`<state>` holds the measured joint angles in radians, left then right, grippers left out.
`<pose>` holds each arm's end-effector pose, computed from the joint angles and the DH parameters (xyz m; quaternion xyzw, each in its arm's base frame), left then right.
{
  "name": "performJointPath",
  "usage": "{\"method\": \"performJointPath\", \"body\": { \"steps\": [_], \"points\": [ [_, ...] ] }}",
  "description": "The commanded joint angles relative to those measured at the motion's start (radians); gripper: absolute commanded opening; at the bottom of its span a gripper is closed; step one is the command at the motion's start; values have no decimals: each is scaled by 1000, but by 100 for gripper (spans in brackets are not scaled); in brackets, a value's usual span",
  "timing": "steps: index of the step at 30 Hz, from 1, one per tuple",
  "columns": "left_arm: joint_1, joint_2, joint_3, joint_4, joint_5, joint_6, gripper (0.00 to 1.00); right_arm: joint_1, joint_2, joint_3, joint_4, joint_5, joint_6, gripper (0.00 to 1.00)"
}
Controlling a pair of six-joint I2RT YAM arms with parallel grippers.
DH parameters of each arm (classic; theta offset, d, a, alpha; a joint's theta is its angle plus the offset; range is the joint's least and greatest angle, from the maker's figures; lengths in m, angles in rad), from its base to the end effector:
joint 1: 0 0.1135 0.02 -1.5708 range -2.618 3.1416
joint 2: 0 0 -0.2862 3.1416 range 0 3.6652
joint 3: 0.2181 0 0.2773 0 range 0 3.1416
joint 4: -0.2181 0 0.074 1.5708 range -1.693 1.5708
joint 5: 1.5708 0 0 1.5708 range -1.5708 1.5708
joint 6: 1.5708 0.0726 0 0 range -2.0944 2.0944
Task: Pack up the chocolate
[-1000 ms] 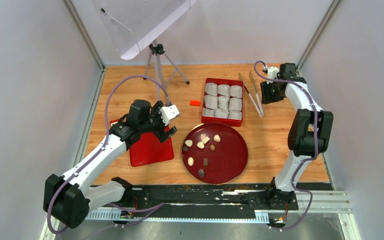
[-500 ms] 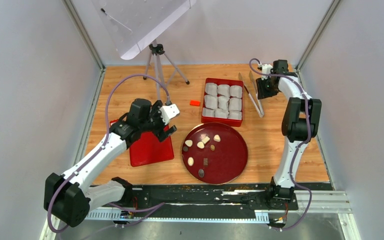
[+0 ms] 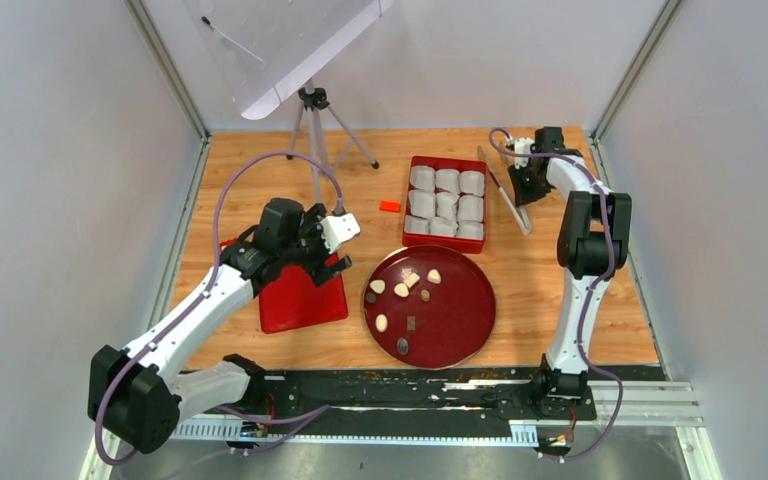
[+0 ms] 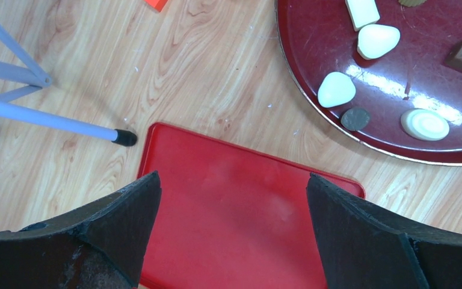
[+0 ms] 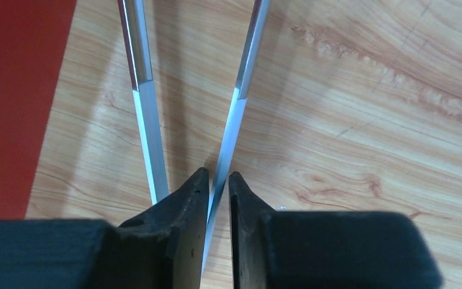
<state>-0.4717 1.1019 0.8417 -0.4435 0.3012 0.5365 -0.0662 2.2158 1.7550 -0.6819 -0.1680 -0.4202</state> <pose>0.2370 -0.1451 0.2644 0.4886 0.7552 -0.1226 0.4195 0.5213 -0.0224 0.1431 -0.1890 0.9554 0.0286 0.2252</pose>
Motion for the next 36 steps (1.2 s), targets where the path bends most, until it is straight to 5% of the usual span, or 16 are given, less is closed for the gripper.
{"method": "performJointPath", "body": {
  "steps": [1, 4, 19, 24, 30, 36],
  "points": [
    [-7, -10, 57, -9, 35, 92, 98, 0, -5, 13, 44, 39, -34, 15],
    [-12, -4, 76, 42, 65, 129, 98, -4, -48, -1, 43, 56, -57, 0],
    [-128, 283, 470, 139, 324, 356, 95, -61, -550, -132, -185, -75, -206, 0],
    [-158, 402, 696, 34, 399, 267, 90, 73, -669, -204, -347, -225, -183, 0],
    [-168, 479, 836, -311, 422, 569, 82, 251, -711, -240, -417, -265, -250, 0],
    [-169, 505, 841, -438, 370, 674, 71, 337, -657, -128, -480, -292, -294, 0]
  ]
}}
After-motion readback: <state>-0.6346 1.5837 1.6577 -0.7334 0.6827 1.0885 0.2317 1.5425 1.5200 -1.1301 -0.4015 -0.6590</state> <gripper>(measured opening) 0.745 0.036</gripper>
